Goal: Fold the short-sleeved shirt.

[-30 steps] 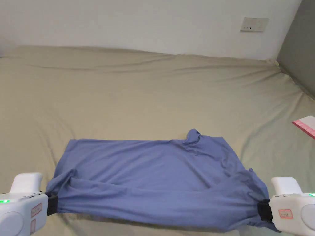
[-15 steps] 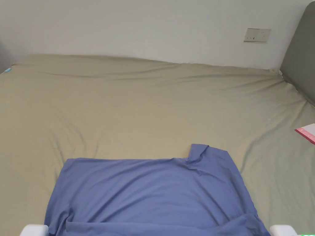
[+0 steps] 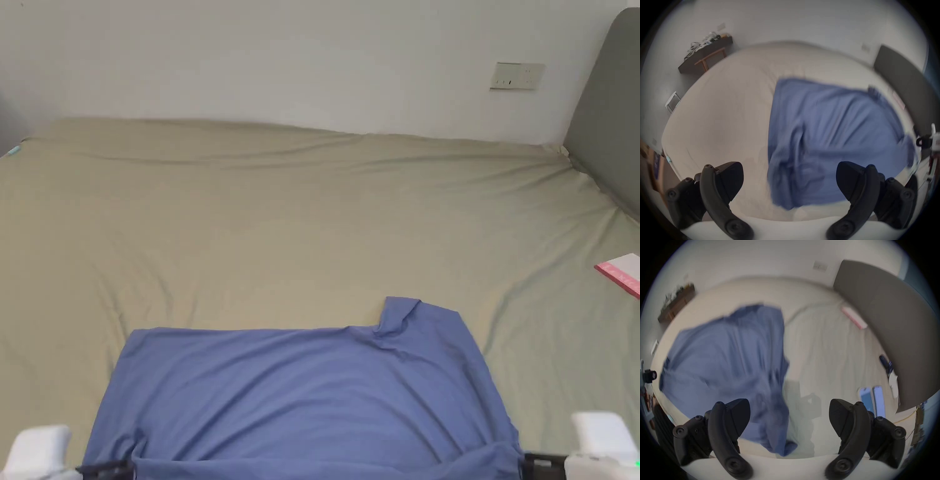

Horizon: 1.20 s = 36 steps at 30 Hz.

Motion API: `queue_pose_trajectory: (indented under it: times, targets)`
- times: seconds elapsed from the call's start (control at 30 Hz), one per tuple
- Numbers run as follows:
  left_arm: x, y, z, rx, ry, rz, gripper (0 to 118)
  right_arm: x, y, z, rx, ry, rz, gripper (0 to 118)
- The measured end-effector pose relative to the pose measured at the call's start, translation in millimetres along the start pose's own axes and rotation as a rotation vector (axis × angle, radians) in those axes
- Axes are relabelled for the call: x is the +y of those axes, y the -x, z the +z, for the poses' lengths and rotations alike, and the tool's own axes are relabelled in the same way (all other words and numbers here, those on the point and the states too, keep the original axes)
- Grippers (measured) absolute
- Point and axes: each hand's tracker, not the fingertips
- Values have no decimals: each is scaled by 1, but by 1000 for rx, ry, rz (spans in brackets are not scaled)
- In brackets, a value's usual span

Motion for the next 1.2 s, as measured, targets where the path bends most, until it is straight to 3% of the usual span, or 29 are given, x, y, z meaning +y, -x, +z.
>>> queue_pose_trajectory:
  times: [0.2, 0.27, 0.3, 0.4, 0.43, 0.47, 0.5, 0.53, 0.57, 0.63, 0.73, 0.97, 1.17, 1.2]
  targets:
    - [74, -38, 84, -51, -442, 3, 113, 68, 26, 110, -2, -513, 21, 104]
    - [91, -61, 118, -58, -576, -48, 107, 80, 44, 139, -18, -655, 48, 104]
    - [96, -72, 133, -27, -655, -77, 100, 85, 55, 153, -34, -717, 56, 104]
    - [105, -103, 168, 27, -813, -146, 62, 92, 86, 182, -37, -810, 81, 101]
    - [105, -112, 175, 46, -856, -170, 42, 94, 96, 187, -13, -822, 99, 93]
    - [104, -122, 180, 67, -878, -203, 30, 94, 106, 191, -1, -835, 115, 80]
    - [104, -129, 184, 81, -893, -231, 22, 94, 113, 194, 15, -848, 135, 58]
    - [104, -130, 181, 79, -916, -258, 14, 95, 121, 195, 23, -858, 151, 22]
    - [102, -136, 183, 62, -943, -270, 8, 95, 129, 193, 18, -864, 164, 6]
    - [101, -146, 182, 83, -930, -286, 0, 96, 140, 188, 1, -869, 177, 5]
    - [105, -149, 172, 76, -906, -305, 0, 100, 152, 180, 51, -832, 206, 2]
    - [111, -136, 110, 70, -749, -293, 0, 105, 160, 149, 23, -786, 249, 2]
    - [99, -76, -60, 49, -192, -218, 0, 107, 153, 97, 13, -660, 265, 2]
    - [96, -65, -83, 60, -121, -194, 7, 106, 151, 89, 4, -640, 265, 2]
